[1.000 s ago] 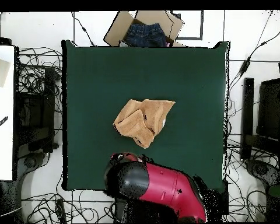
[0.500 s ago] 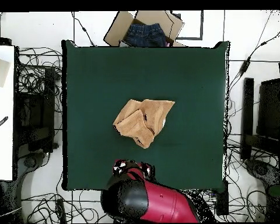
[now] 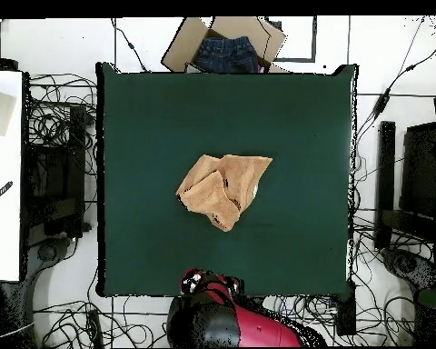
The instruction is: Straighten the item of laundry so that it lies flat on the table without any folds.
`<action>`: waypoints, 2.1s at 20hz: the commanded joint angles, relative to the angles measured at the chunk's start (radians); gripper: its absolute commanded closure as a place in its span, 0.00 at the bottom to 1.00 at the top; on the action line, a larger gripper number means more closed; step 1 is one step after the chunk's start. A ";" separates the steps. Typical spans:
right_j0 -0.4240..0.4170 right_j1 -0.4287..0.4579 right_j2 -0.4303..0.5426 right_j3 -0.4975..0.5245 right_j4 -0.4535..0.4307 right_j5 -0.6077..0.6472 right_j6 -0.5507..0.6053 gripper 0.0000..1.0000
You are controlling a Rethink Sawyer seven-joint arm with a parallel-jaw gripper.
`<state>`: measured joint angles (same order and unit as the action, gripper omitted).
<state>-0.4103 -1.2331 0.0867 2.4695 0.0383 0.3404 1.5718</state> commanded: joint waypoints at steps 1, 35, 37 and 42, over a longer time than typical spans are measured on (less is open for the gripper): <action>-0.025 0.142 0.111 0.068 -0.071 -0.171 0.064 0.00; -0.028 0.577 0.132 -0.268 -0.168 -0.202 0.066 0.00; -0.029 0.570 0.135 -0.275 -0.167 -0.179 0.060 0.00; -0.015 0.547 0.127 -0.303 -0.162 -0.107 0.045 0.00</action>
<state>-0.4432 -0.6949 0.1484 2.3056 -0.1103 0.0880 1.5718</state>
